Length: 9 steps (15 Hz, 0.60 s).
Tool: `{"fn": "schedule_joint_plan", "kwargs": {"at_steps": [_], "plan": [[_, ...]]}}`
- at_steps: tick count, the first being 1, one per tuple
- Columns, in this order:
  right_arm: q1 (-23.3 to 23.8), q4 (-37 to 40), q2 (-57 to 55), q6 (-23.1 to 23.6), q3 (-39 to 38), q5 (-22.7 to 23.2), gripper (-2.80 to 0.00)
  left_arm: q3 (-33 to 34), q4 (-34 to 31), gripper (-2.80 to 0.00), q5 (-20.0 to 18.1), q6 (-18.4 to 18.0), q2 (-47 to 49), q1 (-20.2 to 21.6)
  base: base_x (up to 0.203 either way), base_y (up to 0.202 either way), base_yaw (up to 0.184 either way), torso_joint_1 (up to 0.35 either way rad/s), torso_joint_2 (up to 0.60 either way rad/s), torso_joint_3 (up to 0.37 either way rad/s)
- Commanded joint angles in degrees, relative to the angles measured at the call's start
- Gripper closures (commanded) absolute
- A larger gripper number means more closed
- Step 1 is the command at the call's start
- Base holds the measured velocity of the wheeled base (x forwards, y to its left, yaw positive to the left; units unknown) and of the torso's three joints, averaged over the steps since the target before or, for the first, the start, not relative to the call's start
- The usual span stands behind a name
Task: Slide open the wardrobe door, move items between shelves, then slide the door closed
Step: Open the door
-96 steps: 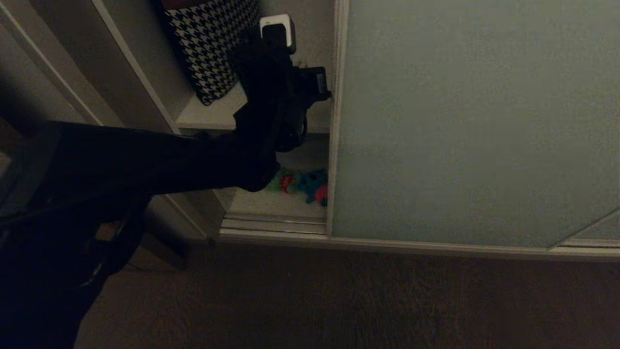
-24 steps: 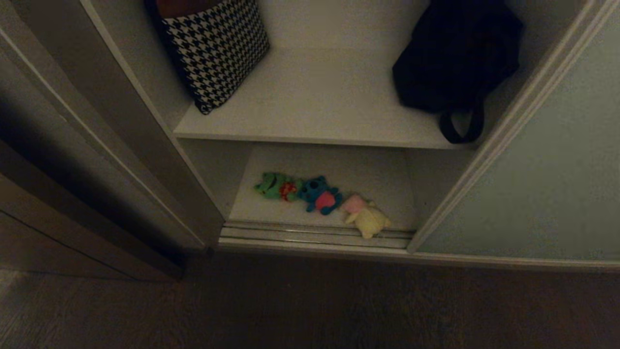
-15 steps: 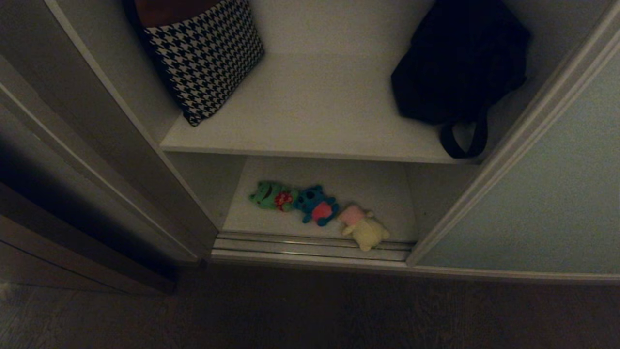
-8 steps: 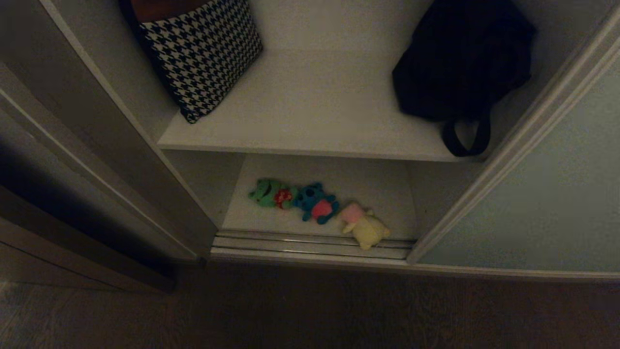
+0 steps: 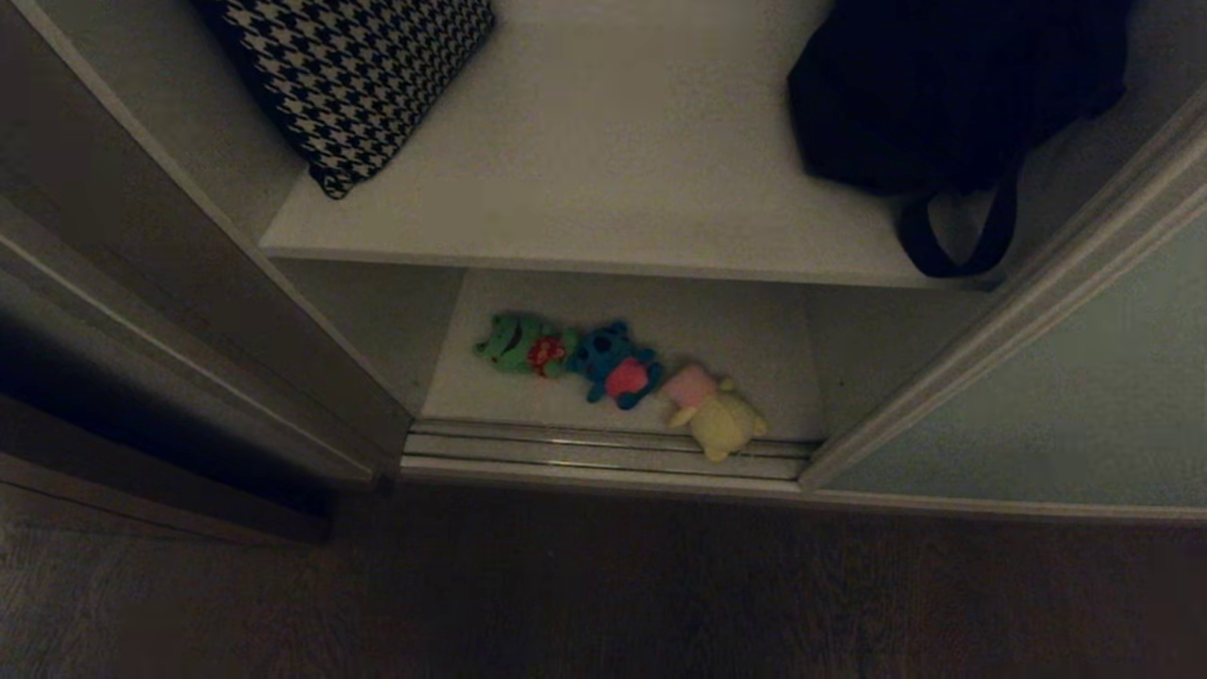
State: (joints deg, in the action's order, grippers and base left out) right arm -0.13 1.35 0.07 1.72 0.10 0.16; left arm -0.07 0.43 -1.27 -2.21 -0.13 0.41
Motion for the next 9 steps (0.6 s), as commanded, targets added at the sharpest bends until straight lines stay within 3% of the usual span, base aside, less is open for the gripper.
{"fn": "schedule_joint_plan", "kwargs": {"at_steps": [1,9], "plan": [[0.0,0.0,0.0,0.0,0.0,0.0,0.0,0.0,0.0,0.0,0.0,-0.1,0.2,0.0,0.0,0.0,0.0,0.002,0.0,-0.191],[0.0,0.1,0.1,0.0,0.0,0.0,0.0,0.0,-0.2,0.0,0.0,-0.2,0.2,0.0,0.0,0.0,0.0,0.001,0.0,-0.197]]}}
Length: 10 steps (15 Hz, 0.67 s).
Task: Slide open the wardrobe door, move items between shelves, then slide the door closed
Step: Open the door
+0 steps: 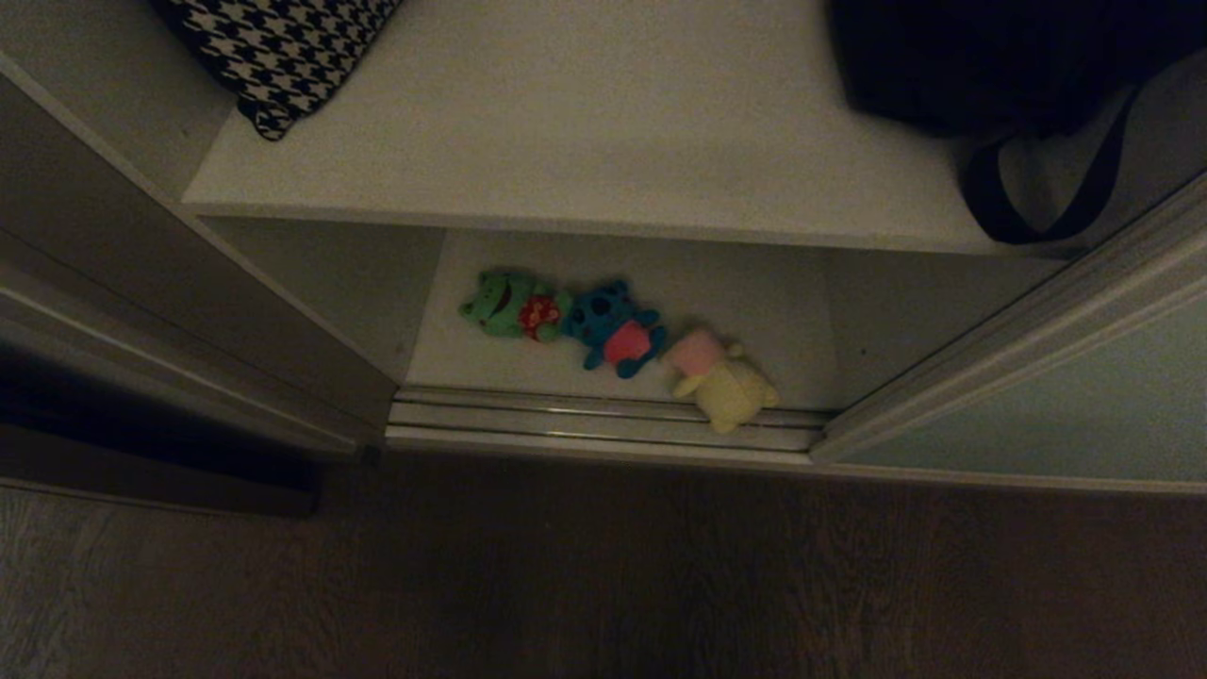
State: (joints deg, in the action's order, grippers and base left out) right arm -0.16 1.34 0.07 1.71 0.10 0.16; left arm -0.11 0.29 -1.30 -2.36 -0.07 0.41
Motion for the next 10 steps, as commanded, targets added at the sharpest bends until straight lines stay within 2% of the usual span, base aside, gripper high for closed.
{"fn": "schedule_joint_plan", "kwargs": {"at_steps": [1,10], "plan": [[0.0,0.0,0.0,0.1,0.0,0.0,0.0,-0.1,0.0,0.0,0.0,0.0,0.2,0.0,0.0,0.0,0.0,0.002,0.0,-0.203],[0.0,0.0,0.0,0.1,0.0,0.0,0.0,-0.1,-0.2,0.0,0.0,-0.2,0.2,0.0,0.0,0.0,0.0,0.002,0.0,-0.197]]}}
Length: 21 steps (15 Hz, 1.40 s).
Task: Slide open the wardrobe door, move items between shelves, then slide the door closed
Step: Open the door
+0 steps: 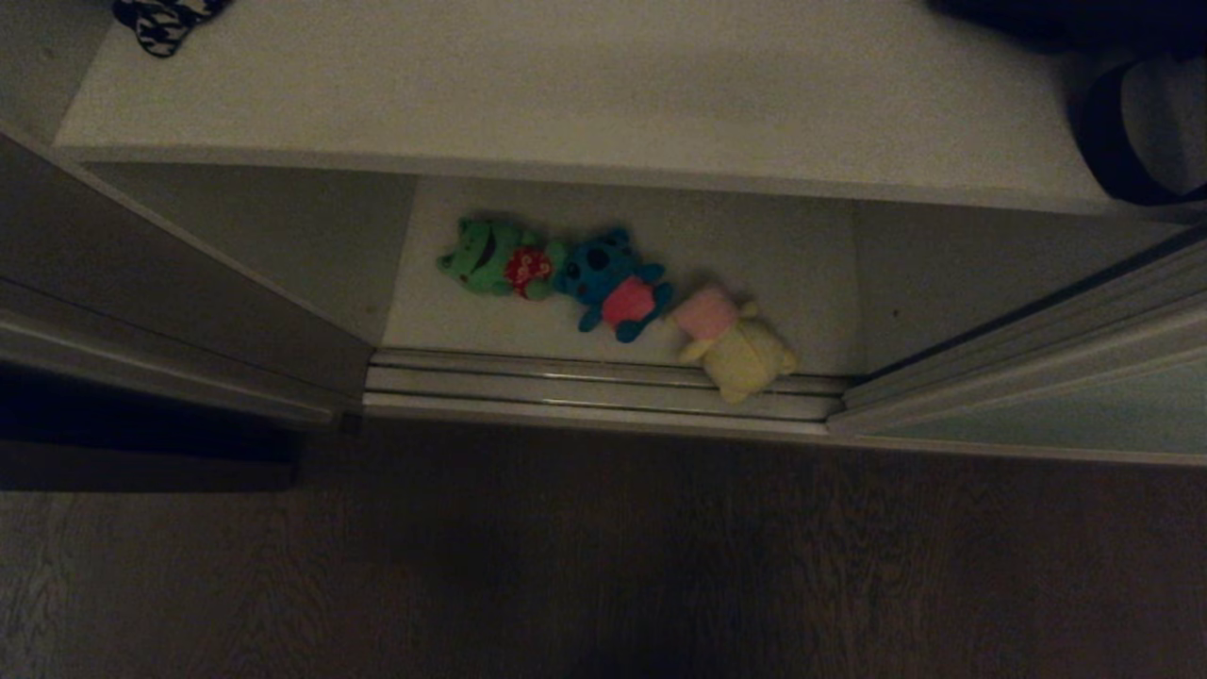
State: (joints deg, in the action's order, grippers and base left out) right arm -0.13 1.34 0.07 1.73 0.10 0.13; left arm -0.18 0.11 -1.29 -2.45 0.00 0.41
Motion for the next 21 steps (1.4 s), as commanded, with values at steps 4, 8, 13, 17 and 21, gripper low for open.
{"fn": "schedule_joint_plan", "kwargs": {"at_steps": [4,8,13,17,21], "plan": [[0.0,0.0,0.0,0.0,0.0,0.0,0.0,0.1,0.4,0.0,0.0,0.0,0.1,0.0,0.0,0.0,0.0,0.003,0.0,-0.162],[0.0,0.0,0.0,0.0,0.0,0.0,0.0,0.1,0.1,0.0,-0.1,-0.9,0.1,0.0,0.0,0.0,0.0,0.003,0.0,-0.023],[0.0,0.0,0.1,0.0,0.0,0.0,0.0,-0.2,-0.6,0.0,-0.5,-5.2,0.1,0.0,0.0,0.0,0.0,0.0,0.0,0.0],[0.0,0.1,0.0,0.0,0.0,0.0,0.0,-3.9,0.7,0.0,-0.5,-4.8,0.6,0.0,0.0,0.0,0.0,0.0,0.0,0.0],[0.0,0.0,0.0,0.0,0.0,0.0,0.0,-19.7,-7.5,0.0,-2.8,-4.8,6.2,0.0,0.0,0.0,0.0,0.0,0.0,0.0]]}}
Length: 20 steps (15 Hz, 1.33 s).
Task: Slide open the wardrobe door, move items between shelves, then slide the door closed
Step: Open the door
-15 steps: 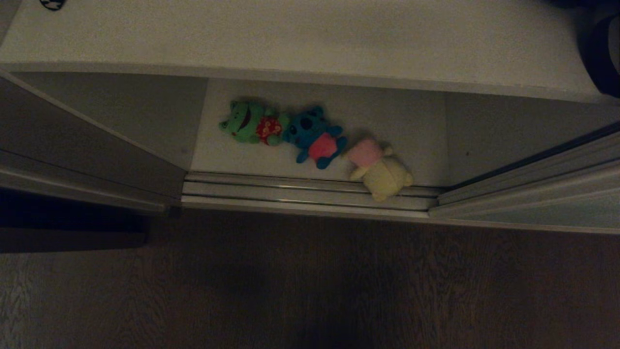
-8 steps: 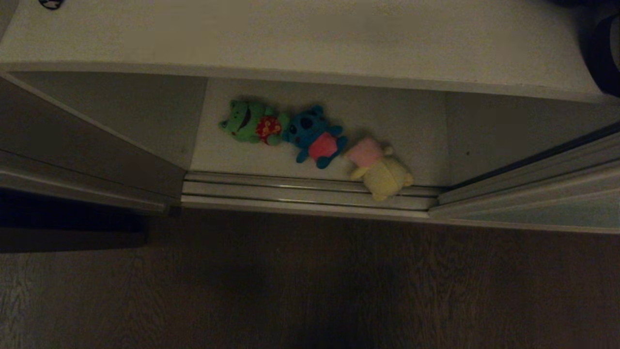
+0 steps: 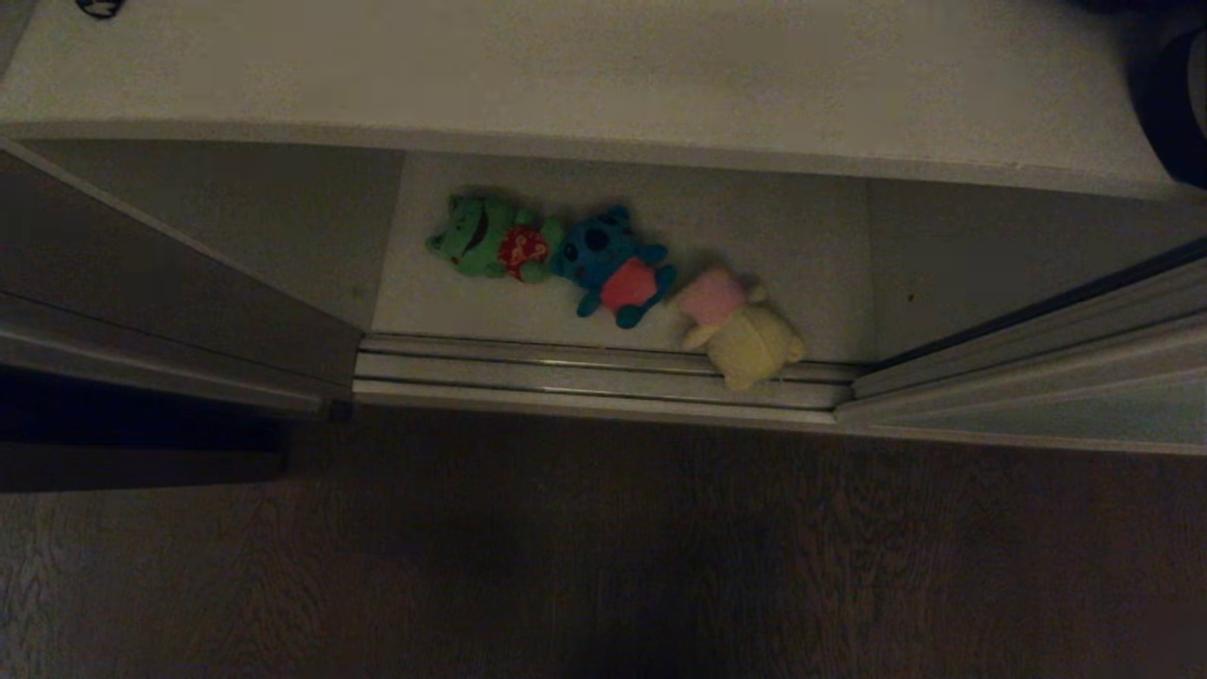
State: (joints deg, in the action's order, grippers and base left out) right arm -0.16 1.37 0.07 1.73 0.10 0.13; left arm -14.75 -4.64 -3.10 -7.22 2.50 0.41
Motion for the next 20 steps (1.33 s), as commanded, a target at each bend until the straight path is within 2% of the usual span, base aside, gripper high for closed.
{"fn": "schedule_joint_plan", "kwargs": {"at_steps": [1,4,8,10,12,15,18,20], "plan": [[0.0,0.0,0.0,0.0,0.0,0.0,0.0,-6.7,-4.4,0.0,-2.4,0.0,8.3,0.1,0.0,0.0,0.0,0.0,0.0,0.0],[0.0,0.0,0.0,0.0,0.0,0.0,0.0,-9.7,-3.6,0.0,-5.5,1.5,27.5,0.1,0.0,0.0,0.0,0.0,0.0,0.0],[0.0,0.0,0.0,0.0,0.0,0.0,0.0,-12.0,6.3,0.0,-9.8,4.8,56.0,0.0,0.0,0.0,0.0,0.0,0.0,0.0],[0.1,0.0,0.0,0.0,0.0,0.0,0.0,-13.3,11.6,0.0,-11.4,6.7,66.3,-1.1,0.0,0.0,0.0,0.0,0.0,0.0],[0.0,0.0,0.1,0.0,0.0,0.0,0.0,-15.3,15.0,0.0,-12.5,10.0,73.5,-5.4,0.0,0.0,0.0,0.0,0.0,0.0],[0.0,0.0,0.0,0.0,0.0,0.0,0.0,-17.4,20.6,0.0,-12.7,12.9,82.2,-13.5,0.0,0.0,0.0,0.0,0.0,0.0],[0.0,0.0,0.0,0.0,0.0,0.0,0.0,-20.1,30.7,0.0,-9.6,15.2,92.3,-18.0,0.0,0.0,0.0,0.0,0.0,0.0],[0.0,0.0,0.0,0.0,0.0,0.0,0.0,-24.8,33.7,0.0,-6.9,15.8,96.9,-20.2,0.0,0.0,0.0,0.0,0.0,0.0]]}}
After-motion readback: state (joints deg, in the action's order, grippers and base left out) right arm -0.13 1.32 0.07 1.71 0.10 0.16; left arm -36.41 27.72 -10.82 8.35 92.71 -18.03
